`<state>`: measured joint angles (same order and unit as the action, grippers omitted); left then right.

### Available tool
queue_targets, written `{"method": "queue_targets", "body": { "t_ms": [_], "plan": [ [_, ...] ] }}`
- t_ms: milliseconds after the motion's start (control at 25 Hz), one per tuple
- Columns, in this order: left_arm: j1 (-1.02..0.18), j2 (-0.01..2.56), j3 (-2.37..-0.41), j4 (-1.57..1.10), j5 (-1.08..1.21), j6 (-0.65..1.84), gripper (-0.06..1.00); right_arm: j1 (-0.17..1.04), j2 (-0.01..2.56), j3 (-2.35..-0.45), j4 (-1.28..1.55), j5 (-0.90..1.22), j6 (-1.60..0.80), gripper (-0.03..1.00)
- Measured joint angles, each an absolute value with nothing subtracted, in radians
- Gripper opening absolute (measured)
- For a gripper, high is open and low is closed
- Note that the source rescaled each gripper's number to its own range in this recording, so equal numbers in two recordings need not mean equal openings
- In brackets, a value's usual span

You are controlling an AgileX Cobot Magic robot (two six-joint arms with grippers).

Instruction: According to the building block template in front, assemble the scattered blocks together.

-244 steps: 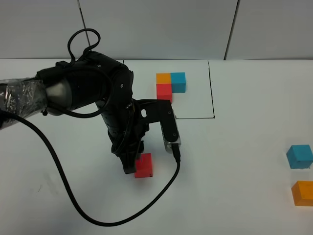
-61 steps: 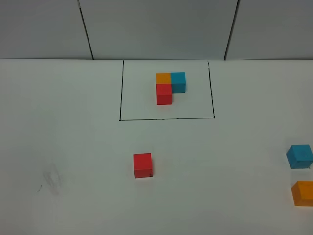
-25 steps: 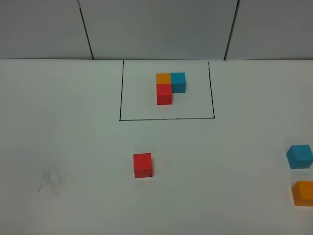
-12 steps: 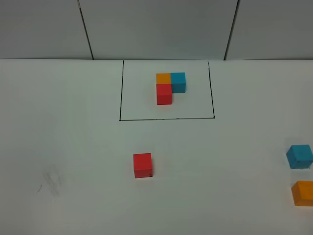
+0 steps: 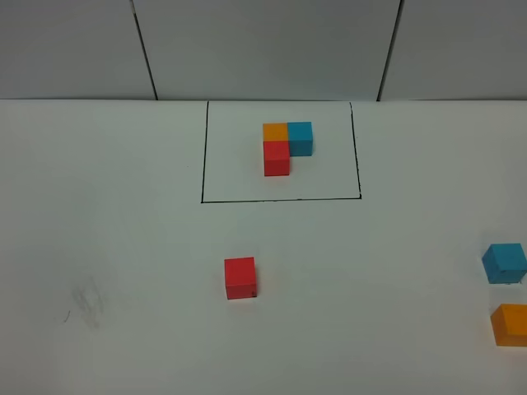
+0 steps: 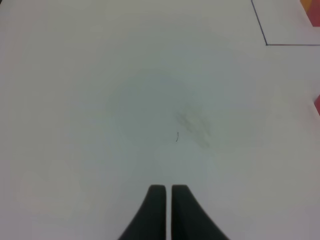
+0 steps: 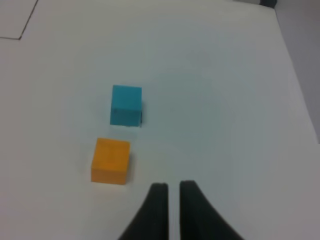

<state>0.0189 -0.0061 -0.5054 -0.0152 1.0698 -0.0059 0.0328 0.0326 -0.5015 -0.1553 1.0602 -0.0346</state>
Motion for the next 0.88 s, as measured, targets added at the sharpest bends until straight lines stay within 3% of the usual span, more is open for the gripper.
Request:
{"method": "queue_targets", "body": {
  "t_ms": [240, 560, 680, 880],
  "plan": [
    [0.019, -0.006, -0.505, -0.015, 1.070, -0.006, 0.00, 0.033, 0.033, -0.501, -0.150, 1.051, -0.080, 0.25],
    [0.019, -0.006, -0.505, -0.015, 1.070, -0.006, 0.00, 0.033, 0.033, -0.505, -0.130, 1.048, -0.102, 0.82],
    [0.019, -0.006, -0.505, -0.015, 1.070, -0.006, 0.00, 0.033, 0.034, -0.539, -0.130, 1.049, -0.089, 0.88],
    [0.019, -0.006, -0.505, -0.015, 1.070, -0.006, 0.00, 0.033, 0.129, -0.634, -0.130, 1.087, -0.077, 0.87]
  ]
}}
